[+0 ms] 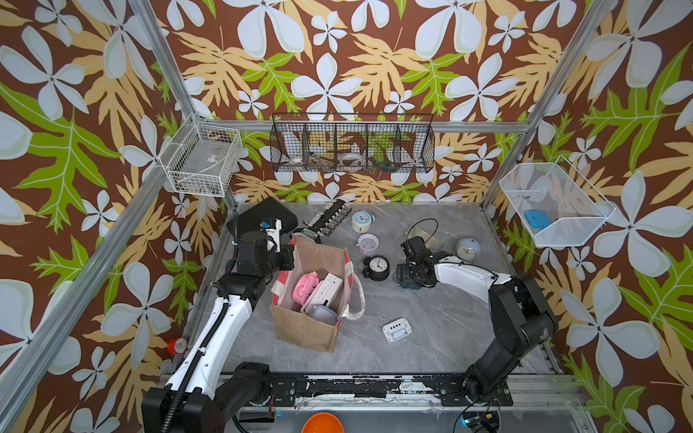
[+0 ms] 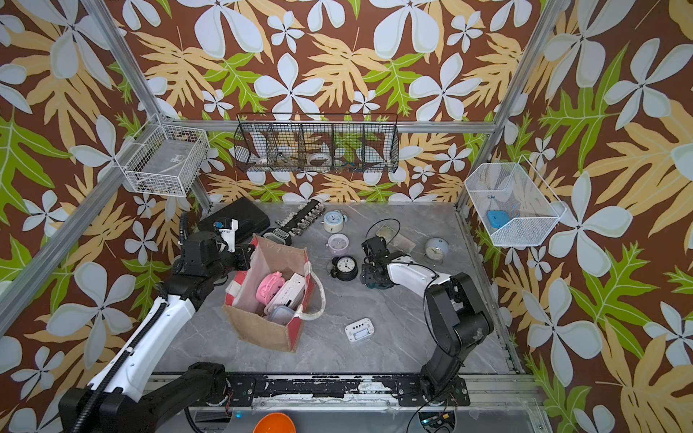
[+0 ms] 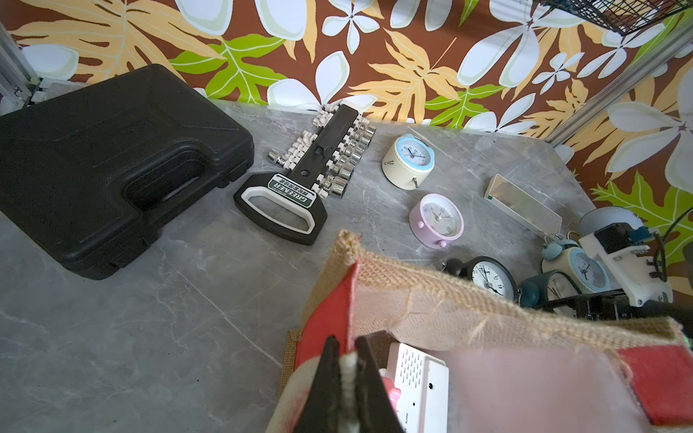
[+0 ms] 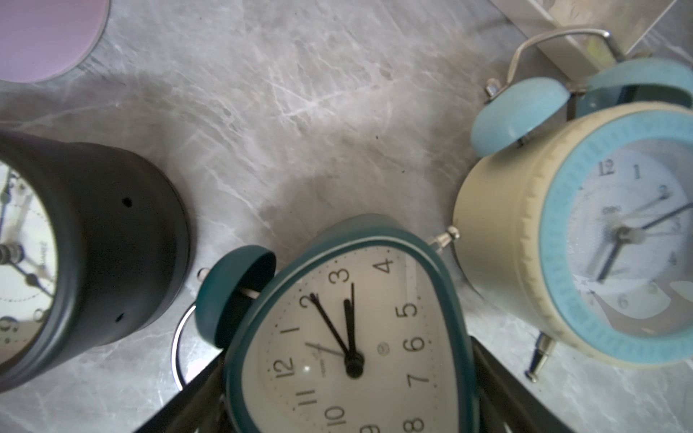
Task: Put the alarm clock into the canvas bag
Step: Pick up the alarm from the center of the board.
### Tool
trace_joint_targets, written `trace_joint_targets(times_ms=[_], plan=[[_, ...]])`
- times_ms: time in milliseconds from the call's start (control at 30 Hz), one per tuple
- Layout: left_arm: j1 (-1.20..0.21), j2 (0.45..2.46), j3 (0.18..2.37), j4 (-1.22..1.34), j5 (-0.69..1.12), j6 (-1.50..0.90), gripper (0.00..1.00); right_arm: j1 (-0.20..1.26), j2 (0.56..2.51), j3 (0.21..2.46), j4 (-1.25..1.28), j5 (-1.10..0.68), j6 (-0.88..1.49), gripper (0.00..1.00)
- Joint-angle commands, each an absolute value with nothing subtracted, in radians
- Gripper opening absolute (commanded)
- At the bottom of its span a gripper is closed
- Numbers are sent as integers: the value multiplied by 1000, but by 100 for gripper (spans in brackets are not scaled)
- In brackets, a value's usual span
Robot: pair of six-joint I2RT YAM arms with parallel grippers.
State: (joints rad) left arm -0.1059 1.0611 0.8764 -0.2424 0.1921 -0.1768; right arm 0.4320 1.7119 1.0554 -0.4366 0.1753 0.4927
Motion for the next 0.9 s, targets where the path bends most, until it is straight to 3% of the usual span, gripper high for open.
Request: trace_joint_targets(times_ms=[0, 433, 867], plan=[[-104, 1058, 885, -231, 189, -166, 0, 431, 1722, 1055, -422, 167, 483, 85], [-104, 1063, 884, -231, 186, -167, 0, 430, 1670, 1074, -450, 159, 457, 70], [-104, 1066, 885, -232, 190, -168, 0, 434, 1479, 1181, -564, 90, 434, 63]])
